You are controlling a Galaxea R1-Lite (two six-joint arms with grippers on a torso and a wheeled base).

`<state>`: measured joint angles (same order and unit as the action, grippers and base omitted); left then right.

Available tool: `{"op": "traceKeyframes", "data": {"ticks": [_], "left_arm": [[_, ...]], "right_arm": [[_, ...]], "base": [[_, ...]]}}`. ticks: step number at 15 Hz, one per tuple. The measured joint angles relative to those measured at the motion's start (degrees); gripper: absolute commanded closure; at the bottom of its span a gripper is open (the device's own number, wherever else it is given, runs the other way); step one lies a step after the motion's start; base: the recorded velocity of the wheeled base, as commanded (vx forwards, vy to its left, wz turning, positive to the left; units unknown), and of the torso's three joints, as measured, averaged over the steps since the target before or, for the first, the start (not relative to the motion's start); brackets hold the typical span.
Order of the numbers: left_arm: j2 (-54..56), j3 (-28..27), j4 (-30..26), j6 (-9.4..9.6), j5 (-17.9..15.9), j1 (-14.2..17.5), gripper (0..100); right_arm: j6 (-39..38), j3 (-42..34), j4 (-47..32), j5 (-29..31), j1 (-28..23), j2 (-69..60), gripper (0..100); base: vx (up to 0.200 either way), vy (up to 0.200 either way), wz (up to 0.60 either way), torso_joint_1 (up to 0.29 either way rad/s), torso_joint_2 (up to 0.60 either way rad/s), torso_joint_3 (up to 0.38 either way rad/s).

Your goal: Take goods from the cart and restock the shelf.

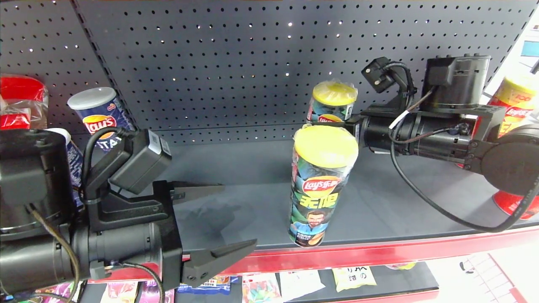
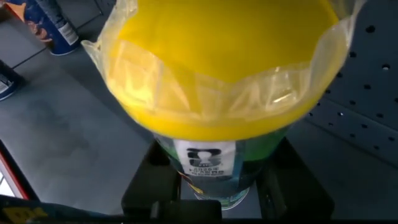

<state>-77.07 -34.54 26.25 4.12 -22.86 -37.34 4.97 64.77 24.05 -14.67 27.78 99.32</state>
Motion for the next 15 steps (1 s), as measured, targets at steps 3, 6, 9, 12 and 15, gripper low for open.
{"op": "traceKeyframes", "data": {"ticks": [3,6,9,12,15], "left_arm": [[0.0,0.0,0.0,0.01,0.4,0.0,0],[0.0,0.0,0.0,0.00,0.4,0.0,0],[0.0,0.0,0.0,-0.35,1.4,0.1,0],[0.0,0.2,0.0,-2.29,4.6,0.1,0],[-0.5,0.7,-0.1,-2.84,6.6,0.2,0]], "right_arm": [[0.1,-0.5,0.2,0.0,0.0,0.1,0],[-0.5,-1.6,0.0,0.1,0.0,-0.7,0],[-0.6,-4.6,-0.1,0.8,0.0,-3.6,0],[-0.7,-9.2,-0.2,2.6,-0.8,-8.7,0],[-0.8,-15.2,-0.4,3.5,-4.0,-14.9,0]], "base": [[0.000,0.000,0.00,0.000,0.00,0.000],[0.000,0.000,0.00,0.000,0.00,0.000],[0.000,0.000,0.00,0.000,0.00,0.000],[0.000,0.000,0.00,0.000,0.00,0.000],[0.000,0.000,0.00,0.000,0.00,0.000]]}}
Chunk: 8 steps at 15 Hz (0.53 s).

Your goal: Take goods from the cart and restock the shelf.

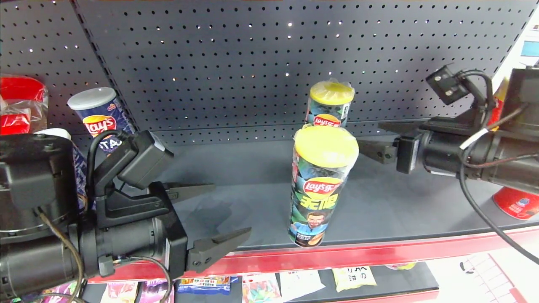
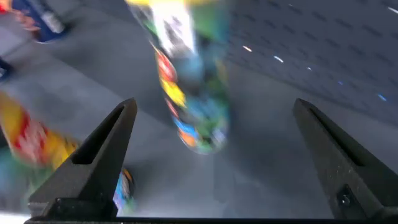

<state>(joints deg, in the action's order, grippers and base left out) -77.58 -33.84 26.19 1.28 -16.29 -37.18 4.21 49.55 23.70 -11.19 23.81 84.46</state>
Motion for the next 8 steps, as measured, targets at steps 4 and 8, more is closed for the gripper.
{"op": "traceKeyframes", "data": {"ticks": [4,8], "left_arm": [[-1.9,0.1,-0.1,0.28,0.8,-0.1,0],[-5.1,-0.1,0.0,2.00,2.0,-0.2,0]], "right_arm": [[0.0,-10.7,-0.4,0.1,-2.1,-10.6,0],[0.0,-18.3,-11.2,0.0,-1.7,-24.3,0]], "base": [[0.000,0.000,0.00,0.000,0.00,0.000],[0.000,0.000,0.00,0.000,0.00,0.000]]}}
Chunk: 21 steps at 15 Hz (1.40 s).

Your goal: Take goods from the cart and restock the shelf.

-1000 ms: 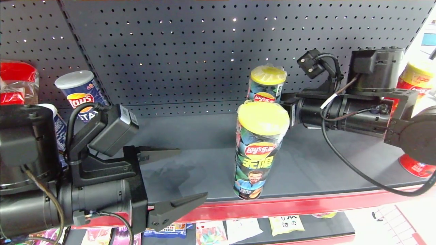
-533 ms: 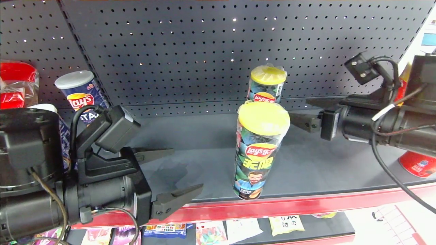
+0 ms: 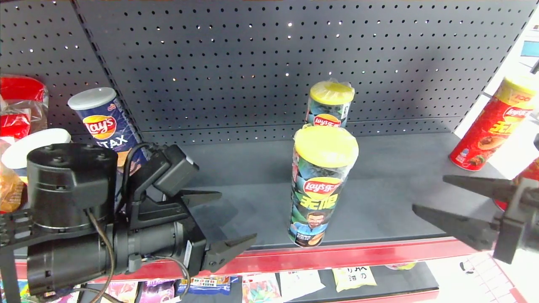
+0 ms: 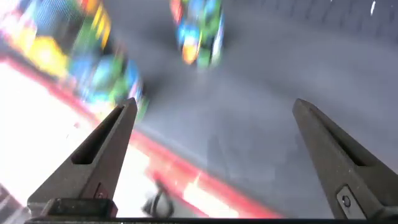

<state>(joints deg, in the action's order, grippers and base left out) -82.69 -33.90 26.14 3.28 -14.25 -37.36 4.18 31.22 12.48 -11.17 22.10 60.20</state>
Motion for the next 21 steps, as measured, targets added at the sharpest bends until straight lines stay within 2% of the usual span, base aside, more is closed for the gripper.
{"op": "traceKeyframes", "data": {"ticks": [3,6,9,13,21], "left_arm": [[-2.8,-0.1,0.1,2.27,0.4,-0.1,0],[-6.2,-1.1,0.3,5.28,1.1,-0.2,0],[-8.5,-2.8,0.3,5.69,1.2,-0.6,0],[-10.8,-3.7,0.3,7.36,1.2,-1.0,0],[-14.4,-6.9,0.3,7.36,1.2,-2.3,0]], "right_arm": [[0.0,-1.3,-10.8,0.0,-0.2,-10.0,0],[-1.3,-1.5,-13.4,0.2,-1.3,-16.3,0],[-1.6,-1.4,-13.4,0.1,-2.6,-18.6,0],[-1.7,-1.2,-13.3,0.3,-2.9,-19.4,0],[-1.8,-1.2,-13.1,0.4,-3.4,-19.6,0]], "base": [[0.000,0.000,0.00,0.000,0.00,0.000],[0.000,0.000,0.00,0.000,0.00,0.000],[0.000,0.000,0.00,0.000,0.00,0.000],[0.000,0.000,0.00,0.000,0.00,0.000],[0.000,0.000,0.00,0.000,0.00,0.000]]}}
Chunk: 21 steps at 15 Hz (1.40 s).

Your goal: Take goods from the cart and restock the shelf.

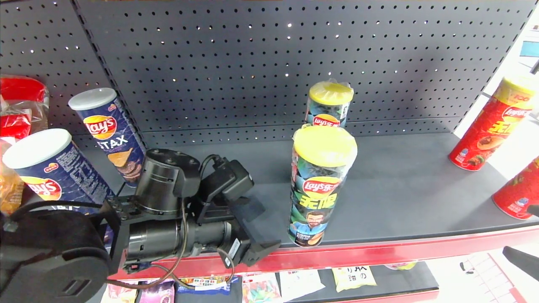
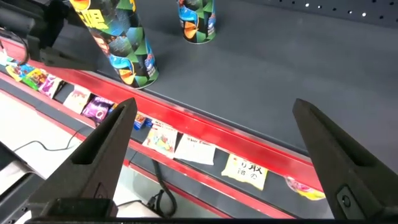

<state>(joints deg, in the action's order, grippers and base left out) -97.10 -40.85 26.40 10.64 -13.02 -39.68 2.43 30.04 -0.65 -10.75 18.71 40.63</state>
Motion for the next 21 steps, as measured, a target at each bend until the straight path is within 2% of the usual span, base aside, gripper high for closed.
{"op": "traceKeyframes", "data": {"ticks": [21], "left_arm": [[-6.3,-6.6,0.0,0.00,0.1,-1.1,0]], "right_arm": [[0.0,0.4,0.0,0.0,-0.7,0.0,0]], "base": [[0.000,0.000,0.00,0.000,0.00,0.000]]}}
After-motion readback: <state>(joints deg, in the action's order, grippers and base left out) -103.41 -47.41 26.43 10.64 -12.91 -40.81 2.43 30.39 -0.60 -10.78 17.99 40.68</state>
